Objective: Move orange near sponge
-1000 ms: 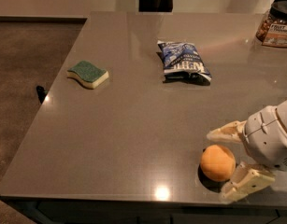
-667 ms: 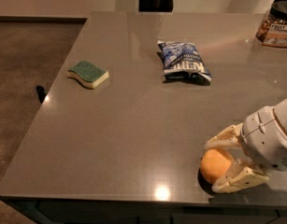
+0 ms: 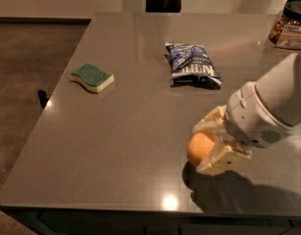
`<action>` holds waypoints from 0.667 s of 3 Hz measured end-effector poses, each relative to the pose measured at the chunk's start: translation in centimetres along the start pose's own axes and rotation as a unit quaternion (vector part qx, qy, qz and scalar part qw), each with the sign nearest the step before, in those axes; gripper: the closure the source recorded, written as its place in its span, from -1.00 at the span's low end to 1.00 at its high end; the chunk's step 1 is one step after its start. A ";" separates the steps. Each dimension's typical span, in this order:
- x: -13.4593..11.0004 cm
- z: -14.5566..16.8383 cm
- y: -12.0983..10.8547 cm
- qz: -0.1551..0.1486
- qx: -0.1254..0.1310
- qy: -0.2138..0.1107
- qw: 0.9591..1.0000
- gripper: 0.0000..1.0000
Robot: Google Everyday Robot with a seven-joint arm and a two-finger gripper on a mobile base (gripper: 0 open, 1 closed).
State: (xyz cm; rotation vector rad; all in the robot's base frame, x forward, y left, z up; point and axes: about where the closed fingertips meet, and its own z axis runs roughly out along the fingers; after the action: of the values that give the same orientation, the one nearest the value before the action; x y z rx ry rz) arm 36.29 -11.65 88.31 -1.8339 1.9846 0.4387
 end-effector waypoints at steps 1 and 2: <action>-4.0 0.9 -2.7 -0.002 0.005 -0.012 1.000 1.00; -9.2 3.4 -6.8 0.002 0.006 -0.032 0.999 1.00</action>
Offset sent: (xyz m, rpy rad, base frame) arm 0.1127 0.1308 0.0201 0.0986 -0.0028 -0.0155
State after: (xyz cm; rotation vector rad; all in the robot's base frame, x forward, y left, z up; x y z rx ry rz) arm 43.86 -2.62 90.16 -1.7880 1.9444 0.4797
